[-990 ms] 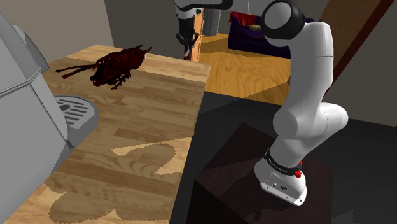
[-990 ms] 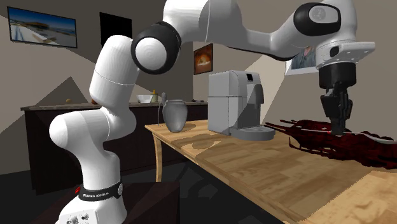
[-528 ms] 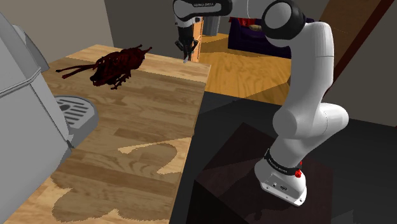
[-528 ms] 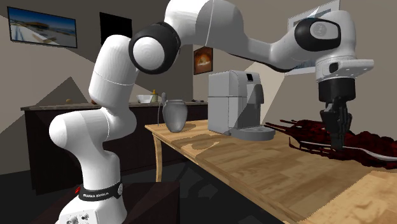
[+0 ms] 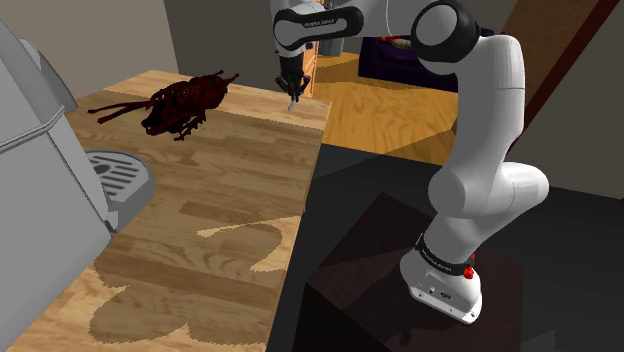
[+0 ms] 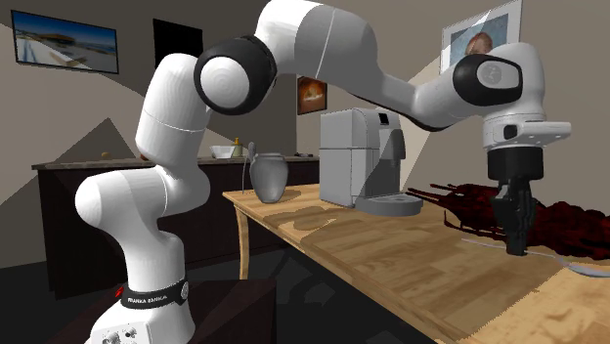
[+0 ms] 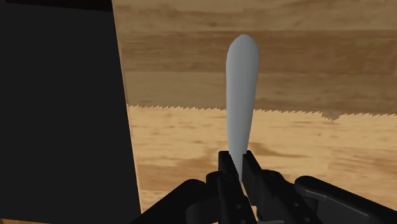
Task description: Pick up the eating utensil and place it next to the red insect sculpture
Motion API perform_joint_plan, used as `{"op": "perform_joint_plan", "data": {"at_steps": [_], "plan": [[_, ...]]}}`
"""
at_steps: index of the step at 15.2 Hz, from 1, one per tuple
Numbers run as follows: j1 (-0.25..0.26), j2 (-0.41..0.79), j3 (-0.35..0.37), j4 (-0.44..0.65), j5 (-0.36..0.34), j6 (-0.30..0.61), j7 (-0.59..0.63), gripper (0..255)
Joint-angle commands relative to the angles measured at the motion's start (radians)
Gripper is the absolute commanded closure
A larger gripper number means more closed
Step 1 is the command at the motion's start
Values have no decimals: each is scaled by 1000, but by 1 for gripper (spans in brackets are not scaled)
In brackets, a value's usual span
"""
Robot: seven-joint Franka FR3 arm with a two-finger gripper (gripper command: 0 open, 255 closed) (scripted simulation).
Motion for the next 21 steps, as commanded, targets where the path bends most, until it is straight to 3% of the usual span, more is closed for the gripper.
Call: {"op": "perform_joint_plan", "data": {"at_steps": [1, 14, 21], "plan": [[-4, 4, -2, -22, -4, 23, 8, 255], [-8, 56, -27, -115, -47, 152, 58, 255], [-8, 56, -27, -115, -47, 152, 58, 255]]}}
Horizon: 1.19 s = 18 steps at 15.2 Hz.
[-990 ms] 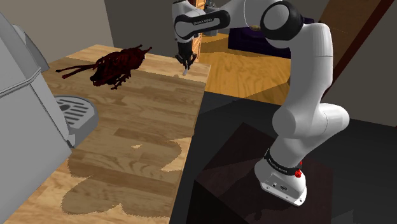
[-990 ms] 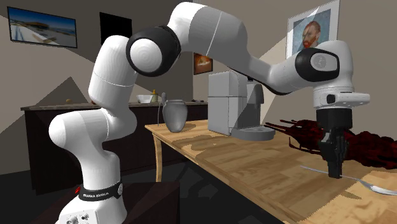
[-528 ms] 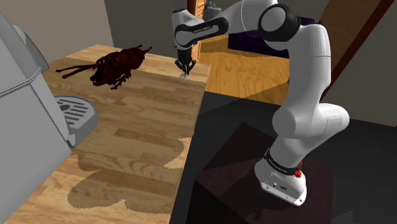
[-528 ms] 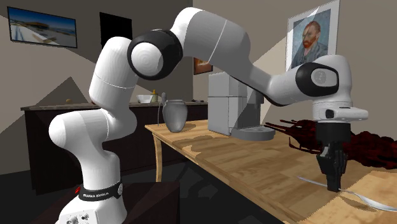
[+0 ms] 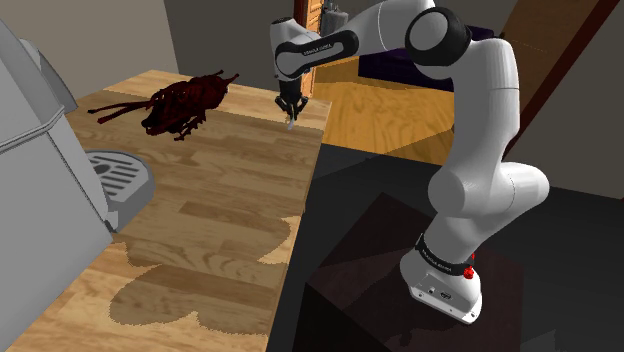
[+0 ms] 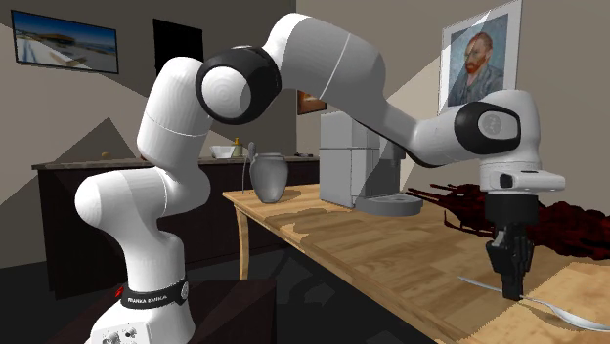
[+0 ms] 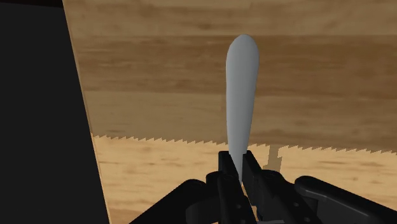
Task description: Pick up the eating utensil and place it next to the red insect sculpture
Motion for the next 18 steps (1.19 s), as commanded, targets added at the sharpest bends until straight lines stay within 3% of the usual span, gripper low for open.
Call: {"op": "perform_joint_plan", "data": {"at_steps": [1, 2, 7, 11, 18], "plan": [[0, 0, 0, 0, 0, 0, 0, 255], [0, 0, 0, 0, 0, 0, 0, 0], [0, 0, 0, 0, 0, 0, 0, 0], [17, -35, 20, 72, 31, -98, -22, 0], [17, -35, 21, 72, 31, -98, -22, 0]]}}
